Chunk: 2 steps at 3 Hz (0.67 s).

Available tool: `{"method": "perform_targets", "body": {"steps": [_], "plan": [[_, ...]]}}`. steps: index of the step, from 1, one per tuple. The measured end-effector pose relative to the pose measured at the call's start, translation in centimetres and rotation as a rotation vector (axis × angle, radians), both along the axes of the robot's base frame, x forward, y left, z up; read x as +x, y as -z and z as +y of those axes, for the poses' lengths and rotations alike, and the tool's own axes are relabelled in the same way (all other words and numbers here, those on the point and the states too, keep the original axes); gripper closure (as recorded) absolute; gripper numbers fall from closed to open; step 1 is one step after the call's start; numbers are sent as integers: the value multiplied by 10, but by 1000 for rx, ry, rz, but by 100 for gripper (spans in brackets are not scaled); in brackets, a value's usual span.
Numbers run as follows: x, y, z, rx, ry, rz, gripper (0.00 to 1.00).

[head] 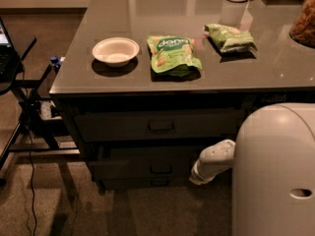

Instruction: Close middle drawer

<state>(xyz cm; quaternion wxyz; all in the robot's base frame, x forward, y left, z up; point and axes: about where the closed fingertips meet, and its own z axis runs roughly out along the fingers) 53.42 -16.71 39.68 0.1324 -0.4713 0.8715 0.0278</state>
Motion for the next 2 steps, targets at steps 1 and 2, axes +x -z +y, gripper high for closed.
{"method": "perform_targets", "body": {"steps": [1,2], "plan": [[12,2,-8,-17,0,-17,100],[12,2,-8,-18,1,-18,82]]}}
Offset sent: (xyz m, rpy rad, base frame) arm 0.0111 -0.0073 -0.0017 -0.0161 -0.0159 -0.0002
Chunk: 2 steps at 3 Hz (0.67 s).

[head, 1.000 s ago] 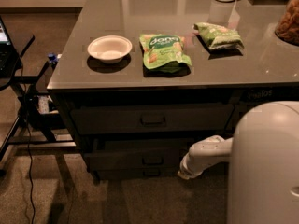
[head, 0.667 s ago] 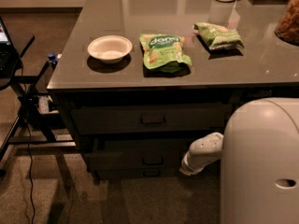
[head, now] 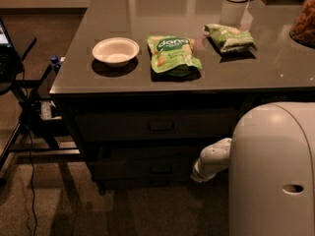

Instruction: Close middle drawer

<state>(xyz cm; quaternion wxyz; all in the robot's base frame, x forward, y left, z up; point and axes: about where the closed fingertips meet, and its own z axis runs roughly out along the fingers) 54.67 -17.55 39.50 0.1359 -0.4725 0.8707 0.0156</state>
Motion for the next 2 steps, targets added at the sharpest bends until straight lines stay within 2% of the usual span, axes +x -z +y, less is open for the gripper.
{"method": "perform_targets", "body": {"steps": [2], "plan": [[0,0,0,0,0,0,36]]}}
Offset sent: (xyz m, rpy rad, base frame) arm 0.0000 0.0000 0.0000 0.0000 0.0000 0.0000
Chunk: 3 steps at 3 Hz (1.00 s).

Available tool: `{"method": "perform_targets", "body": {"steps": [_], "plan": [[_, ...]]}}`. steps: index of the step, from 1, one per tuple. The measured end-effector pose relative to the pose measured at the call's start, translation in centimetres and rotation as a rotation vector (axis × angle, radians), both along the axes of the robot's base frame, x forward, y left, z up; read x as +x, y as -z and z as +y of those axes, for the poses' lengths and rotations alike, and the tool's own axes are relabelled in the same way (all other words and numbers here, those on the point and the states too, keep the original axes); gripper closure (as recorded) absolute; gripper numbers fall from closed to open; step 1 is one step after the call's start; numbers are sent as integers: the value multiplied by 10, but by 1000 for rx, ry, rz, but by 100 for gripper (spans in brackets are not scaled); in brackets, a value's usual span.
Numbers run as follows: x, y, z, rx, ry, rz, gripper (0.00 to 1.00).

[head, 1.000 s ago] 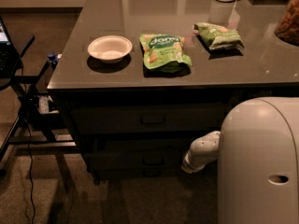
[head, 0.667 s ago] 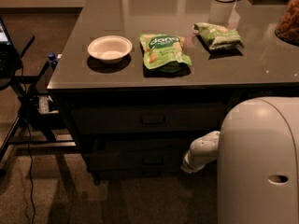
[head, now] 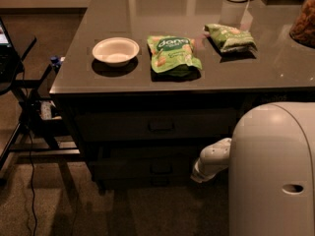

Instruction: Close middle drawer

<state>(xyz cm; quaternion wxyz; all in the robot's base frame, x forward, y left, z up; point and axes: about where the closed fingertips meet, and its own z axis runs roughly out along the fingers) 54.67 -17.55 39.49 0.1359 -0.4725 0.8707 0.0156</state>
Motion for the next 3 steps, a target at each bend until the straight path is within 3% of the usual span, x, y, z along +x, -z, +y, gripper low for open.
{"method": "perform_targets", "body": {"steps": [1,2,3], "plan": [[0,0,0,0,0,0,12],[0,0,0,0,0,0,0],[0,0,0,0,0,0,0]]}}
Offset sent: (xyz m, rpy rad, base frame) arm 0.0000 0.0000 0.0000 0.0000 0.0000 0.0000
